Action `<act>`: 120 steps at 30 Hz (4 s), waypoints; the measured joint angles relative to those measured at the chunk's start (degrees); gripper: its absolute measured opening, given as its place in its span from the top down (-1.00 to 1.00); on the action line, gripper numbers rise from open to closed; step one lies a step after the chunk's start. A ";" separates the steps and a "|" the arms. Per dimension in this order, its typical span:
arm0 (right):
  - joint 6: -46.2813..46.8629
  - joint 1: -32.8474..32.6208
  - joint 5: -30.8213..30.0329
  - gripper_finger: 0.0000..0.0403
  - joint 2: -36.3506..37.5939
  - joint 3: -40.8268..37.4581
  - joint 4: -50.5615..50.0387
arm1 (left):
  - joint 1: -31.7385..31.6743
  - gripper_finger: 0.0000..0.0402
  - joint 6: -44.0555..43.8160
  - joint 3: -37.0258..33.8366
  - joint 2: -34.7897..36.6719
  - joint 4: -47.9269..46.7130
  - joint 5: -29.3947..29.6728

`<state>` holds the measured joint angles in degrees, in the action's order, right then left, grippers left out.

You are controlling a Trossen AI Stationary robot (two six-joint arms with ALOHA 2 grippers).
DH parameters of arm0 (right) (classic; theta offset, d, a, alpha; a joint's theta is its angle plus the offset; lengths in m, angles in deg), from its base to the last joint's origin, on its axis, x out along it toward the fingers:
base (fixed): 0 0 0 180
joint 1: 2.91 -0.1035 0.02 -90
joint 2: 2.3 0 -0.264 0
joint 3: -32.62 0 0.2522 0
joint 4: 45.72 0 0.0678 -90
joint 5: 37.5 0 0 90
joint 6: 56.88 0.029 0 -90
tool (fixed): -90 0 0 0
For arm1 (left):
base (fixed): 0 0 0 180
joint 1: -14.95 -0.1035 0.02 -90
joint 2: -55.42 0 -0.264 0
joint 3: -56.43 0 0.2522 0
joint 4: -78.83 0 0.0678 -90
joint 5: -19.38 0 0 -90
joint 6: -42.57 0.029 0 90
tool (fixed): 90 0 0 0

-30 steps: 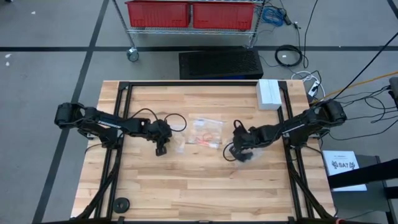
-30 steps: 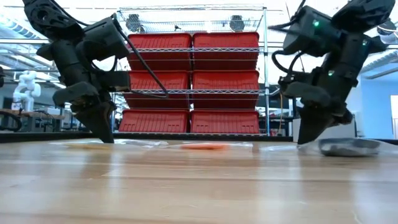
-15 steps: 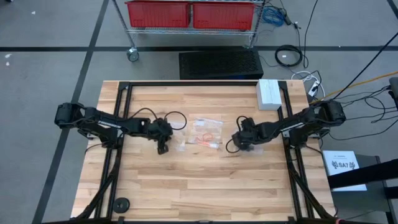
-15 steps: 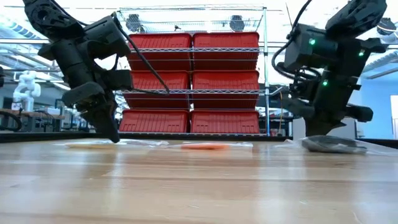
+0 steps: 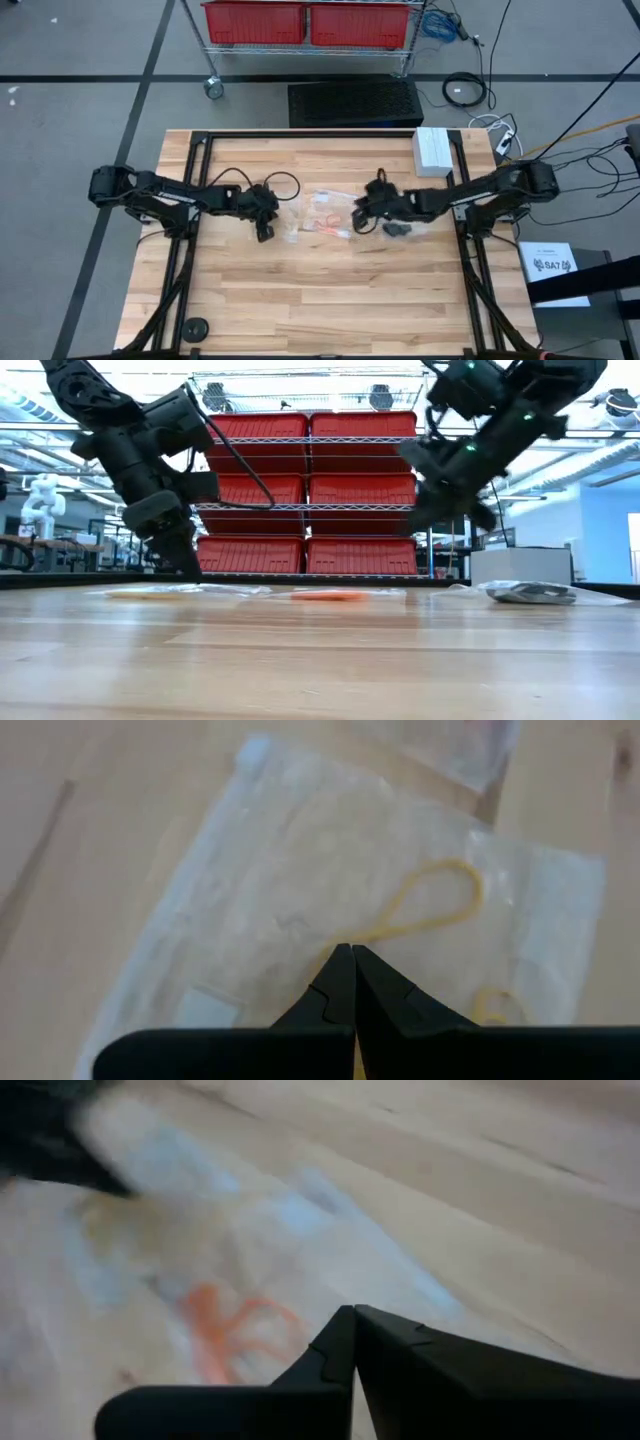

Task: Sort rubber bands
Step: Adjust the transparent zip bags, then return to Home Position

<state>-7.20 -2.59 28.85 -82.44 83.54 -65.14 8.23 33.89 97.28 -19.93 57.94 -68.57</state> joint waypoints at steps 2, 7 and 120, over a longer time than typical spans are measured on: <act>-4.11 -0.02 1.04 1.00 -3.53 0.46 8.45 | -0.88 1.00 -0.03 -0.08 0.00 1.36 -0.16; -8.29 0.96 1.57 1.00 -16.29 6.55 9.95 | -2.88 1.00 -1.40 -2.78 0.24 9.93 -5.45; -46.86 16.11 19.45 1.00 76.53 -36.37 6.80 | -6.75 0.93 10.09 -24.88 75.34 4.66 11.06</act>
<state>-54.06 13.52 48.29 -5.91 47.17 -58.33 1.47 43.98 72.40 55.41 62.60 -57.51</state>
